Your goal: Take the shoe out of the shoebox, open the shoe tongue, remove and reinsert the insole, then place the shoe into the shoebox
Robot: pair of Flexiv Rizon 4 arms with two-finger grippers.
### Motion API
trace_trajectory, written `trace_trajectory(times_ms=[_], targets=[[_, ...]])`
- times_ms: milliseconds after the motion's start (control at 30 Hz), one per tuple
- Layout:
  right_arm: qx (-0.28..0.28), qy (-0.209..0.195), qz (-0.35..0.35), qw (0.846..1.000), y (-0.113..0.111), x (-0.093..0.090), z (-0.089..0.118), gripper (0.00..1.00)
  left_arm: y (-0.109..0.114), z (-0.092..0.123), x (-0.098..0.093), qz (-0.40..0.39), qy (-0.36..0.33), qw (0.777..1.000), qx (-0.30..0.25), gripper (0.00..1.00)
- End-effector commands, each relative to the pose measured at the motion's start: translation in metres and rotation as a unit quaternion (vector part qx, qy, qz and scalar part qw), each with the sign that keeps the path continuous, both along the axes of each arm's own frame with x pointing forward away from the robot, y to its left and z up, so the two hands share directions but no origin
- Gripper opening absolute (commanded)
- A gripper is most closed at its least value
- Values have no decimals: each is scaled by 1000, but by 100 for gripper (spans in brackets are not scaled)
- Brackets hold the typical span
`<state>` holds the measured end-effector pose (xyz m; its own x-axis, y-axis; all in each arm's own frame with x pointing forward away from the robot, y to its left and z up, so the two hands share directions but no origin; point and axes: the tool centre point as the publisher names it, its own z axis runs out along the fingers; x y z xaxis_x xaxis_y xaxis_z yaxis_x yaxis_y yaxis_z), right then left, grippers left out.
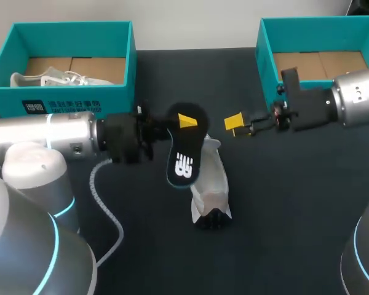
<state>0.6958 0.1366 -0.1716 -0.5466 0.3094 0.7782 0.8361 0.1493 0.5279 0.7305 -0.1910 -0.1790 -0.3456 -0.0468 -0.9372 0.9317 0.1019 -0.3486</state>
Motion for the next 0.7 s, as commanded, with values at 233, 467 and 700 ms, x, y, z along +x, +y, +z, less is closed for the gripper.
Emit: trace_trajectory(times_ms=[233, 467, 700], targets=[[-27, -94, -28, 995, -1, -10, 2, 100, 6, 7, -13, 17, 2, 1000, -5, 0], [-54, -192, -5, 980, -10, -2, 0, 100, 6, 7, -13, 17, 2, 1000, -5, 0], [-184, -298, 75, 934, -33, 14, -1, 100, 6, 7, -13, 17, 2, 1000, -5, 0]])
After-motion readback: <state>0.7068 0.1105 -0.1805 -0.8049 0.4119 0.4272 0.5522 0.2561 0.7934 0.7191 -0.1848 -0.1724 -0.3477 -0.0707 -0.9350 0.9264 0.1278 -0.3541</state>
